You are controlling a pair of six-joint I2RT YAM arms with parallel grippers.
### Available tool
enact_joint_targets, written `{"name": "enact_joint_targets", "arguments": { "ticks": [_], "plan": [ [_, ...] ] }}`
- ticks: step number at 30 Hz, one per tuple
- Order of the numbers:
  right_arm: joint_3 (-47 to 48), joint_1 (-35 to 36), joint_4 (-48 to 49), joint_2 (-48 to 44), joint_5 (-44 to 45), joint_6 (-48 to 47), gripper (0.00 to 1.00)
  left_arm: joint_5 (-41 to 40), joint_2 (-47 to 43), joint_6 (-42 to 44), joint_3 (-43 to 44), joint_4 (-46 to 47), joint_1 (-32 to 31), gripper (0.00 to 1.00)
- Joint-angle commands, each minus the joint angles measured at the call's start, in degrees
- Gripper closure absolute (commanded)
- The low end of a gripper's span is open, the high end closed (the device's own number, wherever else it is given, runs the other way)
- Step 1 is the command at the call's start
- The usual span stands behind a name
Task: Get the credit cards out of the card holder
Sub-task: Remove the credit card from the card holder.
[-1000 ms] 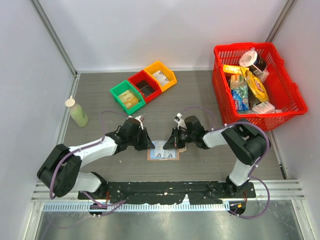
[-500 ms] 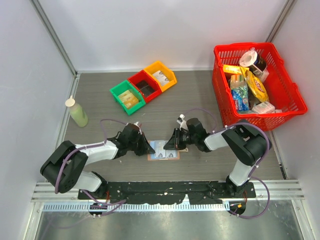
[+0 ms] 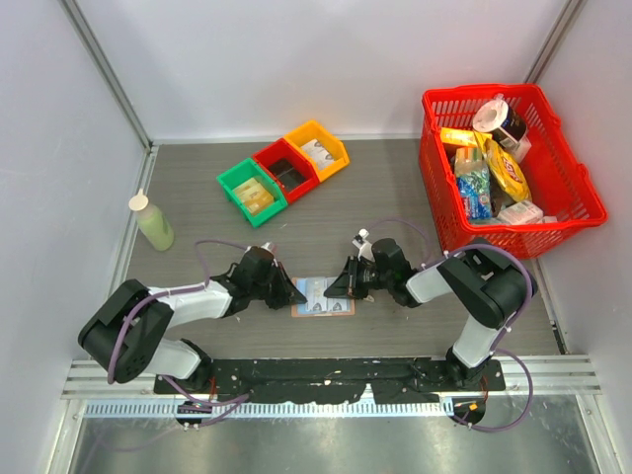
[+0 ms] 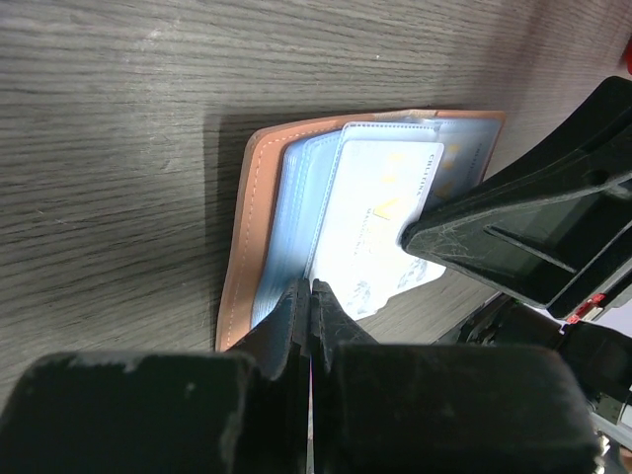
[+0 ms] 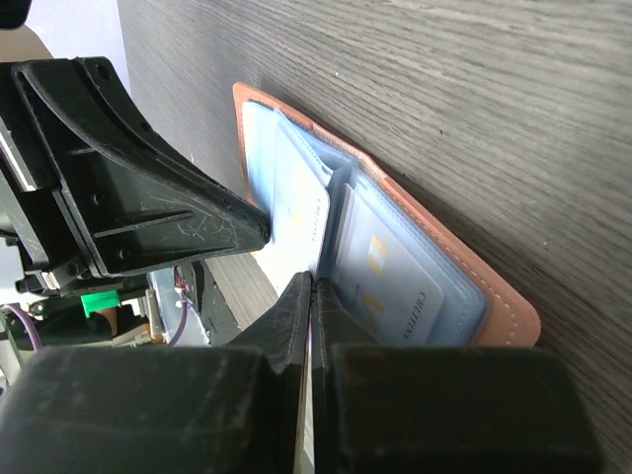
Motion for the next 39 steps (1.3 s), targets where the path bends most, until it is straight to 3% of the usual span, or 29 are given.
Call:
{"name": "enact_joint_targets", "arguments": {
  "ticks": [1, 11, 17, 20, 22, 30, 39],
  "plan": [
    [-0.2, 0.3, 1.5, -1.8, 0.2, -0.9, 0.99, -2.4, -0.3, 0.4, -1.9, -2.3, -0.4, 1.0],
    [2.3, -2.5, -12.1, -5.7, -0.3, -8.6, 0.99, -2.3, -0.6, 0.7, -2.4, -2.5, -0.4, 1.0],
    [3.5, -3.0, -15.6, -4.9, -1.1, -10.4, 0.99, -1.5, -1.0, 1.1, -1.8, -2.5, -0.4, 1.0],
    [3.4, -2.9, -14.2, -4.1, -1.6, -9.5, 0.99, -0.7, -3.1, 1.5, -0.8, -2.8, -0.5, 0.91],
    [3.0, -3.0, -12.1, -4.2, -2.1, -8.4, 0.96, -1.2, -4.4, 1.9, 0.4, -4.2, -0.4, 0.91],
    [1.1, -2.1, -2.4, -3.8, -2.8, -2.4, 0.66, -1.3, -4.4, 3.0, 1.8, -6.6, -0.6, 0.94],
    [2.9, 1.3, -0.9, 0.1, -0.5, -0.5, 0.59, -1.6, -3.0, 3.0, 1.8, -6.2, -1.3, 0.96]
  ]
}}
